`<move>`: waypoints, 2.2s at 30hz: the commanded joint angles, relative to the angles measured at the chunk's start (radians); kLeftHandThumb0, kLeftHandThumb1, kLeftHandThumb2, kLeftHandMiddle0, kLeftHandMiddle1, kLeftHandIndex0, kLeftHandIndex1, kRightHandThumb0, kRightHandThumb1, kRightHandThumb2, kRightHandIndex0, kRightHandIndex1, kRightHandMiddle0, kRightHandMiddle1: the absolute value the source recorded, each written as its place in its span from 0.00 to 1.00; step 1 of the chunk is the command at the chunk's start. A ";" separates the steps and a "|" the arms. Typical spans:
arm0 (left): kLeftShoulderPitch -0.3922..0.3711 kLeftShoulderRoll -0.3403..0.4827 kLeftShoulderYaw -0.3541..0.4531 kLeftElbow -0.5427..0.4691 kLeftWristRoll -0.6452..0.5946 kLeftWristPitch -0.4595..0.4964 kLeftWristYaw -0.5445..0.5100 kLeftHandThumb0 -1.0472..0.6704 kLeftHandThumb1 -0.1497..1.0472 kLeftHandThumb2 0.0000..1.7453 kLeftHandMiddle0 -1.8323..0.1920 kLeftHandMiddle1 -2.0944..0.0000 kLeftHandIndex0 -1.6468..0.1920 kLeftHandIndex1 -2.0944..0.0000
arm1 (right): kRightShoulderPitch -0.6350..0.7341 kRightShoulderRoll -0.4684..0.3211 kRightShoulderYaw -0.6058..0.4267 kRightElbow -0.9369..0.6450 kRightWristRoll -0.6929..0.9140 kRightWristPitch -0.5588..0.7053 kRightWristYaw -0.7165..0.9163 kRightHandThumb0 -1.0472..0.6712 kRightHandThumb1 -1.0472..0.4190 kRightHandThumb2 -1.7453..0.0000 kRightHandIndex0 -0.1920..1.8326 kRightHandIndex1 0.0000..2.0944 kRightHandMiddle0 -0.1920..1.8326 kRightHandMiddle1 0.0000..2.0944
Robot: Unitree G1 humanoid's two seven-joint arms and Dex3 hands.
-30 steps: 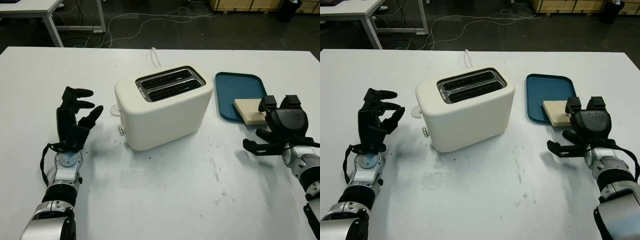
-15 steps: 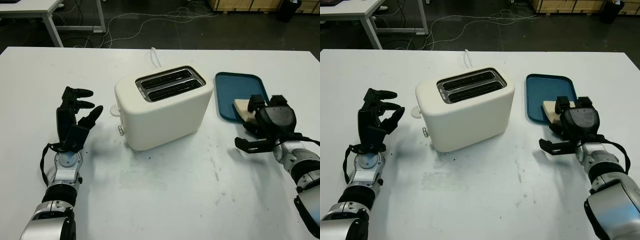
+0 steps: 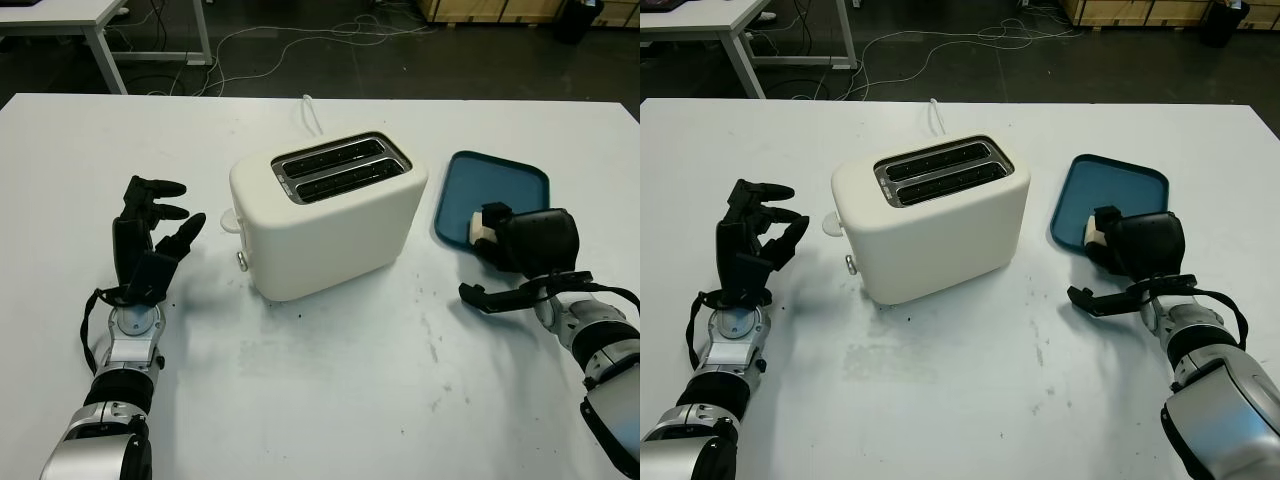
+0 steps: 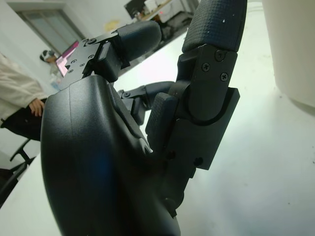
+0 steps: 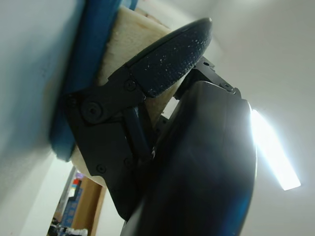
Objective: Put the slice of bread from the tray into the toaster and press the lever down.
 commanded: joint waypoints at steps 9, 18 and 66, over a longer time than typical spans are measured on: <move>-0.011 0.014 -0.005 0.013 0.009 -0.016 0.005 0.00 0.89 0.09 0.73 0.27 0.78 0.30 | -0.063 -0.052 0.000 -0.053 -0.025 -0.011 -0.064 0.11 0.09 0.23 0.87 0.83 0.87 0.83; -0.011 0.011 -0.002 0.013 0.001 -0.012 0.002 0.00 0.89 0.09 0.73 0.27 0.78 0.29 | -0.153 -0.133 -0.059 -0.169 -0.015 -0.028 -0.026 0.16 0.13 0.40 0.87 0.83 0.87 0.83; -0.015 0.008 -0.006 0.026 0.008 -0.017 0.019 0.00 0.89 0.10 0.73 0.25 0.78 0.27 | -0.397 0.149 -0.533 -0.631 0.817 -0.159 1.483 0.32 0.09 0.79 0.65 0.83 0.53 0.83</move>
